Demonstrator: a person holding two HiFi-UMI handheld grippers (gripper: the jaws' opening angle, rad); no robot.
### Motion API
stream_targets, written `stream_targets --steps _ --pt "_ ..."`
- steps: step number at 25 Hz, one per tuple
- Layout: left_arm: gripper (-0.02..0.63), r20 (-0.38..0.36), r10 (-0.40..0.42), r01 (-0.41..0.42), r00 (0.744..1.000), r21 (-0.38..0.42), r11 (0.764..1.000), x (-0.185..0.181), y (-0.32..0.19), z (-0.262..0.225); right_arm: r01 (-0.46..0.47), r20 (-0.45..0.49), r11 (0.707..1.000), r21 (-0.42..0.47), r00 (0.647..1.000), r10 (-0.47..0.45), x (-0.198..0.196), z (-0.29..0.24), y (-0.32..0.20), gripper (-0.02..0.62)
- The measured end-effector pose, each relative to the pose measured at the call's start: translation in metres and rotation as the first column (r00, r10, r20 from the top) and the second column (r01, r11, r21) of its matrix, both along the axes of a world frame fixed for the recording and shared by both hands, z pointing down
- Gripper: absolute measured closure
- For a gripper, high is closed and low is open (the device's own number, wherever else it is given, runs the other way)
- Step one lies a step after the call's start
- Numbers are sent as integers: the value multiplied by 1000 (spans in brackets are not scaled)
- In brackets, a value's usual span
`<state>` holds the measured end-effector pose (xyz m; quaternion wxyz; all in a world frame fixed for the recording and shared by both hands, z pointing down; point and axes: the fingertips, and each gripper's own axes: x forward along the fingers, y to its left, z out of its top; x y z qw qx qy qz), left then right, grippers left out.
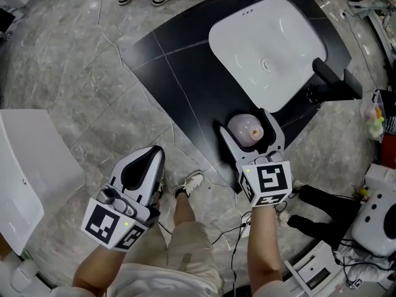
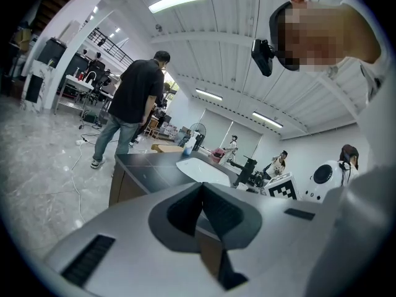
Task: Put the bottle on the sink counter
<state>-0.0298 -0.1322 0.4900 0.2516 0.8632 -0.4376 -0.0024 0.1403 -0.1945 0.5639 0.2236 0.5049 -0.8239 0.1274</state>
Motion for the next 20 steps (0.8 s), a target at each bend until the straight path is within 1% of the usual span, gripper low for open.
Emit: stream_targets --steps 6,12,20 --pt "592 0 12 -12 1000 -1 1000 4 -1 1 -7 24 1000 11 1000 7 2 -8 -1 172" --pt "592 -5 26 -26 1000 8 1000 6 0 -5 -9 6 1000 11 1000 9 6 -14 10 172" --pt "592 -12 47 -47 999 25 999 5 3 -19 -38 1 999 -12 999 38 11 -16 36 172"
